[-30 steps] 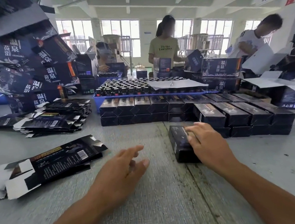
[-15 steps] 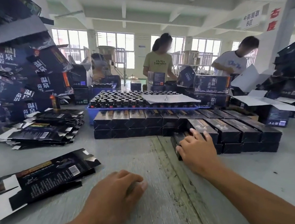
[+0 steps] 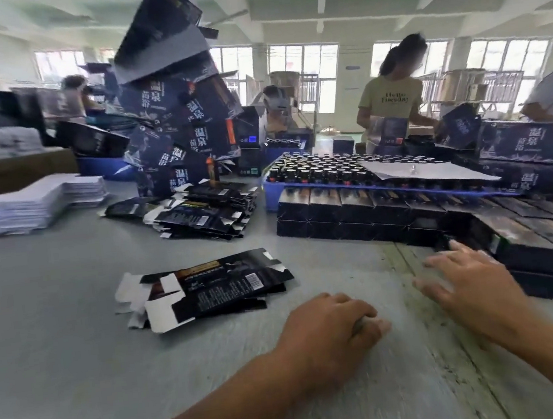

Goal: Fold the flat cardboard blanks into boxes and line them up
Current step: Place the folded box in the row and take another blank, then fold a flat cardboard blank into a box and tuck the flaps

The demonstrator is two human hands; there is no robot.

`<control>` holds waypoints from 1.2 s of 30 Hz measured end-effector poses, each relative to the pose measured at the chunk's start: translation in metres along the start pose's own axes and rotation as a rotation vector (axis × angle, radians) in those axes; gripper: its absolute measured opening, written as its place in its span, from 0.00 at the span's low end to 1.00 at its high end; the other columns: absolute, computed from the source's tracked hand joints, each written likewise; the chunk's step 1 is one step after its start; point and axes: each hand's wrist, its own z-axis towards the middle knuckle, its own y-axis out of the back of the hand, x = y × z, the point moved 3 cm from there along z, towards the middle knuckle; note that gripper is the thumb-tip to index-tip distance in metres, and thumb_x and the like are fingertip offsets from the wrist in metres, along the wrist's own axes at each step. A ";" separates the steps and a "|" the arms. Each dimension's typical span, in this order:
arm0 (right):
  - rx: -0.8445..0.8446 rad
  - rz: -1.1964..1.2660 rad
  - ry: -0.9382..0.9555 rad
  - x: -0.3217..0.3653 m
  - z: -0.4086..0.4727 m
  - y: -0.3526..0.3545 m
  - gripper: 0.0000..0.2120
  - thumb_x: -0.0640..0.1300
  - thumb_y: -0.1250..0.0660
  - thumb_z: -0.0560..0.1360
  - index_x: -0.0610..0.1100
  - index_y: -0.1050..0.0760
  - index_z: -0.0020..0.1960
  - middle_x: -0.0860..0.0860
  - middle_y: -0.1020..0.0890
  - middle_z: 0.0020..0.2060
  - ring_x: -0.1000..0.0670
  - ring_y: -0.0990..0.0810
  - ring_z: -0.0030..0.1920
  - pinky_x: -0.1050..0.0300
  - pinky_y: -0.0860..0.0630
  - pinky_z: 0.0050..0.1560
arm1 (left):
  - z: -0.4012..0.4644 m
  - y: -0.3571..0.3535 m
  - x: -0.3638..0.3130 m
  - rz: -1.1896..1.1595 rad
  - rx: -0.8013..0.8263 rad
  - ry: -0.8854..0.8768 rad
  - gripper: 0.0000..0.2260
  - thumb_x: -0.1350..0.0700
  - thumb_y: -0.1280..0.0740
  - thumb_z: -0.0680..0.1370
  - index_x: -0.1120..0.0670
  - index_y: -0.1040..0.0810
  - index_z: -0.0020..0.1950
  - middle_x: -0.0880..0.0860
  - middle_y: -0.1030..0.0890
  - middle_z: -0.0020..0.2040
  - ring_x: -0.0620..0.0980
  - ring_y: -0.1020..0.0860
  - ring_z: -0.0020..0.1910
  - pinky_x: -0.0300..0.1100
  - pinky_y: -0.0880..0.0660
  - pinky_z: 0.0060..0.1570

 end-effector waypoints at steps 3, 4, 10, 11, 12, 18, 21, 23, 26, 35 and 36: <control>0.126 0.225 0.068 0.035 -0.015 -0.010 0.24 0.66 0.44 0.77 0.55 0.22 0.63 0.54 0.20 0.60 0.51 0.22 0.59 0.51 0.26 0.62 | 0.000 0.004 0.005 -0.033 -0.031 0.010 0.20 0.38 0.41 0.82 0.46 0.26 0.69 0.49 0.25 0.66 0.52 0.26 0.62 0.49 0.27 0.60; 0.159 0.273 0.075 0.041 -0.021 -0.012 0.23 0.67 0.45 0.76 0.56 0.22 0.60 0.56 0.21 0.57 0.53 0.23 0.55 0.53 0.25 0.59 | 0.002 0.007 0.008 -0.007 -0.065 0.013 0.20 0.39 0.40 0.82 0.46 0.27 0.71 0.50 0.26 0.68 0.53 0.27 0.65 0.50 0.28 0.63; 0.135 0.370 0.067 0.052 -0.032 -0.015 0.14 0.60 0.39 0.79 0.55 0.23 0.58 0.59 0.24 0.55 0.55 0.25 0.54 0.56 0.28 0.57 | 0.000 0.048 0.073 0.308 -0.250 0.305 0.33 0.34 0.38 0.79 0.45 0.42 0.79 0.56 0.45 0.81 0.59 0.48 0.80 0.57 0.53 0.76; 0.124 0.372 0.068 0.051 -0.032 -0.015 0.14 0.60 0.39 0.80 0.54 0.22 0.58 0.59 0.24 0.55 0.55 0.25 0.54 0.56 0.28 0.57 | -0.002 0.055 0.087 0.316 -0.227 0.375 0.37 0.31 0.39 0.77 0.45 0.45 0.80 0.57 0.48 0.82 0.59 0.51 0.80 0.58 0.56 0.76; 0.116 0.373 0.069 0.051 -0.033 -0.014 0.14 0.59 0.39 0.80 0.54 0.22 0.58 0.59 0.24 0.55 0.55 0.25 0.54 0.57 0.28 0.57 | -0.004 0.060 0.101 0.317 -0.191 0.444 0.41 0.28 0.39 0.75 0.45 0.48 0.81 0.58 0.51 0.82 0.60 0.53 0.80 0.59 0.57 0.76; 0.130 0.411 0.077 0.050 -0.038 -0.011 0.17 0.60 0.40 0.80 0.53 0.22 0.62 0.57 0.23 0.61 0.54 0.25 0.61 0.56 0.29 0.64 | -0.019 0.067 0.142 0.275 -0.030 0.652 0.47 0.22 0.41 0.69 0.44 0.49 0.81 0.57 0.40 0.79 0.60 0.47 0.79 0.60 0.50 0.76; 0.152 0.407 0.073 0.048 -0.041 -0.010 0.20 0.61 0.40 0.80 0.53 0.23 0.66 0.55 0.25 0.69 0.54 0.29 0.69 0.55 0.32 0.70 | -0.019 0.070 0.138 0.325 -0.053 0.625 0.49 0.20 0.40 0.66 0.44 0.46 0.80 0.55 0.33 0.73 0.58 0.39 0.74 0.57 0.45 0.73; 0.168 0.400 0.072 0.046 -0.042 -0.010 0.21 0.61 0.41 0.80 0.53 0.25 0.68 0.55 0.28 0.72 0.54 0.32 0.72 0.55 0.35 0.72 | -0.018 0.072 0.133 0.372 -0.069 0.599 0.51 0.20 0.39 0.65 0.45 0.46 0.80 0.56 0.33 0.72 0.59 0.37 0.73 0.57 0.44 0.73; 0.182 0.390 0.081 0.046 -0.042 -0.009 0.22 0.62 0.42 0.81 0.55 0.27 0.70 0.55 0.29 0.73 0.55 0.33 0.73 0.56 0.36 0.73 | -0.013 0.073 0.122 0.461 -0.113 0.541 0.52 0.21 0.36 0.65 0.46 0.47 0.80 0.56 0.33 0.71 0.59 0.36 0.72 0.59 0.42 0.73; 0.103 0.611 0.019 0.045 -0.043 0.006 0.14 0.59 0.37 0.80 0.57 0.23 0.62 0.63 0.21 0.55 0.67 0.25 0.50 0.72 0.32 0.47 | -0.002 0.060 0.059 0.474 -0.297 0.196 0.42 0.25 0.37 0.68 0.45 0.41 0.77 0.50 0.35 0.69 0.54 0.35 0.70 0.53 0.41 0.72; 0.070 0.688 -0.004 0.045 -0.044 0.010 0.11 0.58 0.36 0.79 0.58 0.23 0.60 0.65 0.21 0.52 0.67 0.24 0.48 0.72 0.31 0.46 | -0.003 0.057 0.049 0.449 -0.315 0.149 0.42 0.25 0.39 0.68 0.45 0.40 0.76 0.49 0.35 0.69 0.53 0.35 0.70 0.53 0.41 0.72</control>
